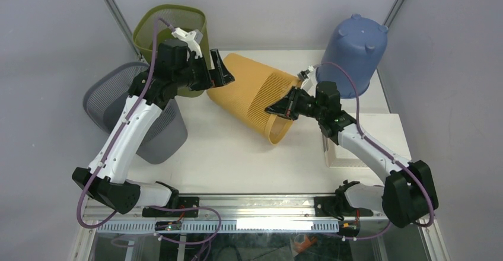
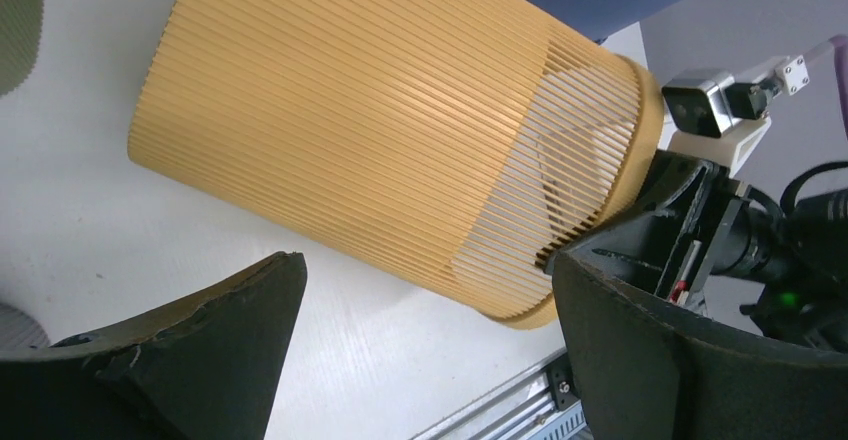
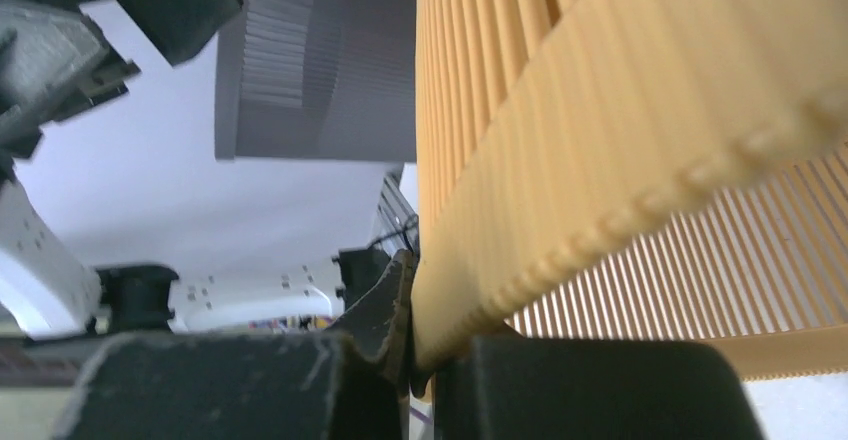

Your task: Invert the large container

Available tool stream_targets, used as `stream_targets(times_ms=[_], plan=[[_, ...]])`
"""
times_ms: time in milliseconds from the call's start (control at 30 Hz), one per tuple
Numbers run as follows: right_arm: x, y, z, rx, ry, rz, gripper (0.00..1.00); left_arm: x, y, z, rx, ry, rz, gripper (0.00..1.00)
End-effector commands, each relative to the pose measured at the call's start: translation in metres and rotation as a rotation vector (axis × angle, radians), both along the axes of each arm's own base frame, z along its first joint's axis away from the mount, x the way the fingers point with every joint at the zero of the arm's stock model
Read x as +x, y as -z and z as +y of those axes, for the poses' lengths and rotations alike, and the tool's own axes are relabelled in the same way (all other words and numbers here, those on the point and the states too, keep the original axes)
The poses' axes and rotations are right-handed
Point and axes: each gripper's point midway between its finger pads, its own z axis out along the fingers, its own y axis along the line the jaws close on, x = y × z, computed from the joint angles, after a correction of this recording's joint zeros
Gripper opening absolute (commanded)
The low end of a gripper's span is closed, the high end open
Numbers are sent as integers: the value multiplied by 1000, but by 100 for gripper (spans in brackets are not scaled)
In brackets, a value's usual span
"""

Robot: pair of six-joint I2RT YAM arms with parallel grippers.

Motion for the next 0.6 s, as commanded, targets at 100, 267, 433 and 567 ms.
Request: stream_targets(times_ms=[100,267,433,567], plan=[[-53,-21,-5,105,-527,-141,0,-3,-26,11,-4,-28,-29,99],[-54,-34,-7,126,-608,-177,0,6,-44,17,-20,-84,-79,99],[-49,-45,-7,136,-615,-137,0,7,-51,15,-19,-68,-101,99],[-28,-9,-8,-9,-548,-80,8,6,-37,14,-6,-62,-69,99]])
